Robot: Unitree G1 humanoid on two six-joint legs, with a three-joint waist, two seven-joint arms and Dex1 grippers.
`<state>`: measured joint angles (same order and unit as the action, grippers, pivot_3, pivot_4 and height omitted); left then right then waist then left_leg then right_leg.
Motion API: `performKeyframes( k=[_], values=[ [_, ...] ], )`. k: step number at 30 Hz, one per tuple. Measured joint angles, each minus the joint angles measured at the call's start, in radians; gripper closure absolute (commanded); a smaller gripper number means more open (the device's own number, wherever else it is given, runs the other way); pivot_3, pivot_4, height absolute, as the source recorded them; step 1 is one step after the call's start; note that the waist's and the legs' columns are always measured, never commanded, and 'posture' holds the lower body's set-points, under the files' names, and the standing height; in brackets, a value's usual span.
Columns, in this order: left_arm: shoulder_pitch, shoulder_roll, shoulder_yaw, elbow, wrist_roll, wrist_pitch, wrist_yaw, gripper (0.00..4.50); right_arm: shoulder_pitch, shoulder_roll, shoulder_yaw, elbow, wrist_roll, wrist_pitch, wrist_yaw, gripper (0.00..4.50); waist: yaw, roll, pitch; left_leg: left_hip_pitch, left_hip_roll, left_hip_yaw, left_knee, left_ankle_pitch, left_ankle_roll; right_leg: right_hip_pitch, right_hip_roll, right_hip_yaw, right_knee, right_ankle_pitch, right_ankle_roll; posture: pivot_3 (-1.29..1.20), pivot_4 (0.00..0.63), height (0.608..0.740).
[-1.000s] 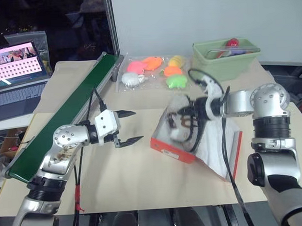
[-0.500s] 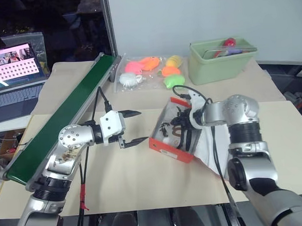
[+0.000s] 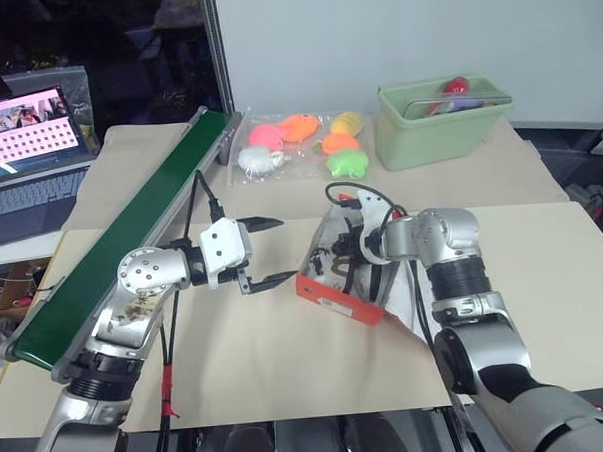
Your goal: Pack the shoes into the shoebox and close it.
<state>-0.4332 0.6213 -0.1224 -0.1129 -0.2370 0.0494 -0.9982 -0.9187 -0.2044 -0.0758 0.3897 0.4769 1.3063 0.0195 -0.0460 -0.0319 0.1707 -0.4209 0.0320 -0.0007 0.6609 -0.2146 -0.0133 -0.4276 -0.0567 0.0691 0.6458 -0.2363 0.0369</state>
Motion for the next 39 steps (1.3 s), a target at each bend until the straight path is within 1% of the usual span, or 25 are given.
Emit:
performKeyframes(
  k=[1,3,6,8,11,13,15,17,18,21,22,24,25,26,27,28,29,30,32,35,39],
  values=[
    [0.000,-0.001,0.000,0.000,0.000,0.000,0.000,0.00,0.000,0.000,-0.006,-0.001,-0.001,0.000,0.002,0.75,0.001,0.000,0.000,0.000,0.000,0.000,0.000,0.000,0.000,0.000,0.000,0.000,0.000,0.000,0.000,0.00,0.150,0.729],
    [0.000,-0.001,0.000,0.000,0.000,0.000,0.000,0.00,0.000,0.000,-0.016,-0.012,-0.003,0.003,0.008,0.14,0.003,0.000,0.000,0.000,0.000,0.000,0.000,0.000,0.000,0.000,0.000,0.000,0.000,0.000,0.000,0.00,0.150,0.729],
    [0.000,-0.003,0.000,0.001,0.000,0.000,0.000,0.00,-0.005,-0.018,-0.055,-0.078,0.002,0.040,0.022,0.14,0.005,0.000,0.000,-0.002,0.000,0.000,0.000,0.000,0.000,-0.001,0.000,0.000,0.001,0.000,0.000,0.00,0.150,0.729],
    [-0.001,-0.004,0.000,0.007,0.000,0.000,-0.001,0.00,-0.021,-0.055,-0.083,-0.149,0.008,0.068,0.030,0.14,0.004,0.000,0.000,-0.002,0.000,0.000,0.000,0.000,0.000,-0.001,0.000,-0.001,0.001,0.000,0.000,0.00,0.150,0.729],
    [-0.004,-0.012,-0.001,0.015,0.001,0.000,-0.001,0.00,-0.017,-0.122,-0.082,-0.306,0.012,0.096,0.065,0.14,0.003,0.000,0.000,-0.002,0.000,-0.001,0.000,0.000,0.000,-0.001,0.000,-0.001,0.001,0.000,0.000,0.00,0.150,0.729],
    [-0.007,-0.019,-0.003,0.018,0.002,0.000,-0.001,0.00,0.002,-0.131,-0.098,-0.406,0.023,0.143,0.074,0.14,0.001,0.000,0.000,-0.002,0.000,-0.001,0.000,0.000,0.000,-0.001,0.000,-0.001,0.000,0.000,0.000,0.00,0.150,0.729],
    [-0.010,-0.028,-0.005,0.019,0.002,0.000,0.000,0.00,0.038,-0.131,-0.130,-0.520,0.067,0.203,0.103,0.14,-0.001,0.000,0.000,-0.002,0.000,-0.001,0.000,0.000,0.000,-0.001,0.000,-0.001,0.000,0.000,0.000,0.00,0.150,0.729],
    [-0.015,-0.036,-0.007,0.022,0.002,0.000,0.000,0.00,0.054,-0.124,-0.197,-0.609,0.146,0.262,0.148,0.68,0.000,0.000,0.000,-0.001,0.000,-0.001,0.000,0.000,0.000,-0.001,0.000,0.000,0.000,0.000,0.000,0.00,0.150,0.729],
    [-0.023,-0.042,-0.012,0.025,0.001,0.001,0.000,0.00,0.074,-0.133,-0.239,-0.664,0.222,0.281,0.184,0.83,0.002,0.000,0.000,-0.001,0.000,-0.001,0.000,0.000,0.000,0.000,0.000,-0.001,-0.001,0.000,0.000,0.00,0.150,0.729],
    [-0.030,-0.046,-0.015,0.035,0.001,0.004,-0.002,0.00,0.167,-0.202,-0.326,-0.771,0.420,0.300,0.252,1.95,0.009,0.000,0.000,-0.001,-0.001,-0.002,0.000,0.000,0.000,0.002,-0.001,-0.002,-0.004,0.000,0.000,0.00,0.150,0.729],
    [-0.031,-0.046,-0.015,0.036,0.001,0.004,-0.003,0.00,0.196,-0.229,-0.339,-0.780,0.455,0.301,0.262,2.26,0.010,0.000,0.000,-0.001,-0.001,-0.002,0.000,0.000,0.000,0.003,-0.001,-0.002,-0.004,0.000,0.001,0.00,0.150,0.729],
    [-0.034,-0.046,-0.016,0.047,0.001,0.004,-0.009,0.00,0.290,-0.306,-0.364,-0.810,0.580,0.300,0.298,2.90,0.012,0.000,0.000,-0.001,-0.002,-0.002,0.001,0.000,0.000,0.003,-0.002,-0.002,-0.005,0.000,0.001,0.00,0.150,0.729],
    [-0.039,-0.048,-0.018,0.054,0.001,0.003,-0.015,0.00,0.358,-0.359,-0.369,-0.842,0.667,0.301,0.327,3.33,0.013,0.000,0.000,-0.002,-0.001,-0.002,0.001,0.000,0.000,0.002,-0.001,-0.002,-0.005,0.000,0.001,0.00,0.150,0.729],
    [-0.039,-0.047,-0.017,0.058,0.001,0.003,-0.017,0.00,0.392,-0.378,-0.369,-0.862,0.720,0.301,0.343,3.66,0.012,0.000,0.000,-0.001,-0.001,-0.002,0.001,0.000,0.000,0.003,-0.001,-0.001,-0.005,0.000,0.001,0.00,0.150,0.729],
    [-0.048,-0.054,-0.022,0.066,0.001,0.004,-0.020,0.00,0.427,-0.401,-0.364,-0.892,0.764,0.298,0.355,3.95,0.006,0.000,0.000,-0.001,-0.001,-0.001,0.001,0.000,0.000,0.003,-0.001,0.000,-0.004,0.000,0.001,0.00,0.150,0.729],
    [-0.055,-0.060,-0.027,0.067,0.001,0.003,-0.024,0.00,0.469,-0.432,-0.351,-0.925,0.782,0.301,0.365,4.36,0.005,0.000,0.000,0.001,-0.001,-0.002,0.001,0.000,0.000,0.004,-0.001,-0.001,-0.004,0.000,0.001,0.00,0.150,0.729],
    [-0.065,-0.064,-0.033,0.070,0.001,0.003,-0.028,0.00,0.541,-0.471,-0.310,-0.966,0.773,0.298,0.366,4.47,0.005,-0.001,-0.001,0.002,0.000,-0.002,0.001,0.000,0.000,0.006,0.000,-0.001,-0.004,-0.001,0.001,0.00,0.150,0.729],
    [-0.070,-0.065,-0.033,0.071,0.001,0.001,-0.032,0.00,0.609,-0.501,-0.254,-0.998,0.748,0.297,0.360,4.47,0.005,-0.002,-0.001,0.002,0.000,-0.002,0.001,0.000,0.000,0.006,0.000,-0.001,-0.004,-0.001,0.001,0.00,0.150,0.729],
    [-0.072,-0.066,-0.033,0.077,0.002,0.001,-0.034,0.00,0.713,-0.514,-0.126,-1.016,0.680,0.295,0.335,4.47,-0.001,-0.002,-0.001,0.002,-0.001,0.000,0.001,0.000,0.000,0.005,0.000,0.001,-0.003,-0.001,0.002,0.00,0.150,0.729],
    [-0.073,-0.069,-0.034,0.083,0.002,0.001,-0.038,0.00,0.755,-0.527,-0.006,-1.040,0.588,0.242,0.318,4.47,-0.005,-0.002,-0.001,0.004,-0.001,0.001,0.002,0.000,0.000,0.005,0.000,0.003,-0.002,-0.001,0.003,0.00,0.150,0.729],
    [-0.073,-0.069,-0.034,0.083,0.001,0.001,-0.041,0.00,0.775,-0.526,0.104,-1.043,0.454,0.159,0.276,4.47,0.003,-0.002,-0.001,0.005,-0.001,0.000,0.002,0.000,0.000,0.006,0.000,0.002,-0.002,-0.002,0.004,0.00,0.150,0.729]
  ],
)
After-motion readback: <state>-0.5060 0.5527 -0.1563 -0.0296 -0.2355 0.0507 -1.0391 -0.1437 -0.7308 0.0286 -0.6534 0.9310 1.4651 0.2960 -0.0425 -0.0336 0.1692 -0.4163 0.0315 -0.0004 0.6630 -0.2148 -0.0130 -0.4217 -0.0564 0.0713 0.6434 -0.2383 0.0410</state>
